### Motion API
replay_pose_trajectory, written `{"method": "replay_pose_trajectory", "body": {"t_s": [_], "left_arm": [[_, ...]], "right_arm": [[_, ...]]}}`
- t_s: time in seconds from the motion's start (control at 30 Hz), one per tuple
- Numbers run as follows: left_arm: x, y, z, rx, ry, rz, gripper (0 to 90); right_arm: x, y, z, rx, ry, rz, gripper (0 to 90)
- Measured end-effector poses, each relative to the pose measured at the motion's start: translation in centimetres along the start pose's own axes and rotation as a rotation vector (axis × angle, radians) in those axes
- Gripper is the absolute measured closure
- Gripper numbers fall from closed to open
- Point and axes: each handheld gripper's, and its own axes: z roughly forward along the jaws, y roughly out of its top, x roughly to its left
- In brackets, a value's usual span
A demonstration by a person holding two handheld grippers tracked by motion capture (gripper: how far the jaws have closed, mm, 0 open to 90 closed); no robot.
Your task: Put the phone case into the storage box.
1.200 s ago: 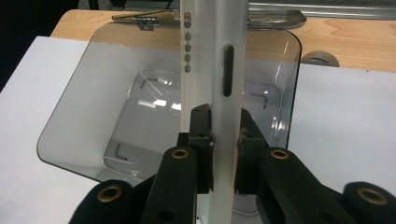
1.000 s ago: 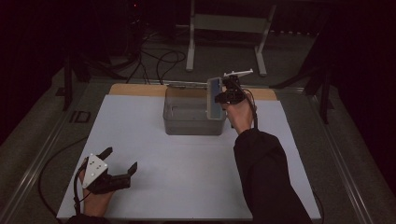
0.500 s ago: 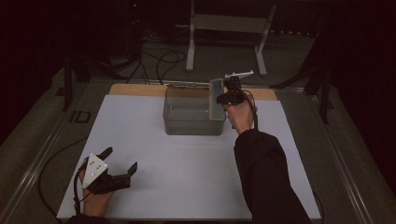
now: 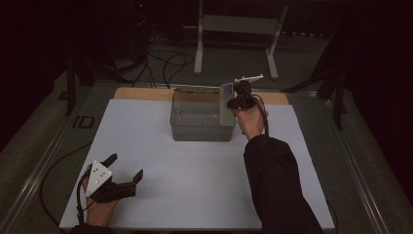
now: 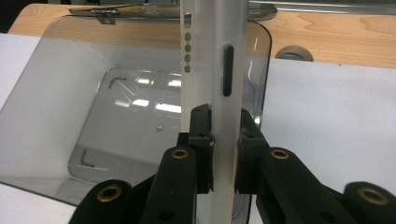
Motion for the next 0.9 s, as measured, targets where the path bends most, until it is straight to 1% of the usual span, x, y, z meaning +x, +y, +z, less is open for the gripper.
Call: {"method": "replay_pose_trajectory", "body": {"t_s": [0.1, 0.4, 0.73, 0.8, 0.9], "left_arm": [[0.0, 0.0, 0.0, 0.0, 0.0, -0.001, 0.7], [0.0, 0.0, -0.1, 0.0, 0.0, 0.0, 0.7], [0.1, 0.0, -0.1, -0.003, -0.001, -0.003, 0.7], [0.1, 0.0, -0.1, -0.003, 0.0, -0.004, 0.7], [0.0, 0.0, -0.2, -0.003, -0.001, -0.004, 0.7]], "right_arm": [[-0.1, 0.0, 0.3, 0.004, -0.014, 0.001, 81.1], [0.0, 0.0, 0.8, 0.009, -0.027, -0.001, 80.9], [-0.1, 0.1, 1.5, 0.015, -0.046, 0.008, 80.6], [-0.1, 0.1, 1.7, 0.017, -0.049, 0.017, 80.6], [-0.1, 0.1, 1.9, 0.018, -0.051, 0.013, 80.6]]}}
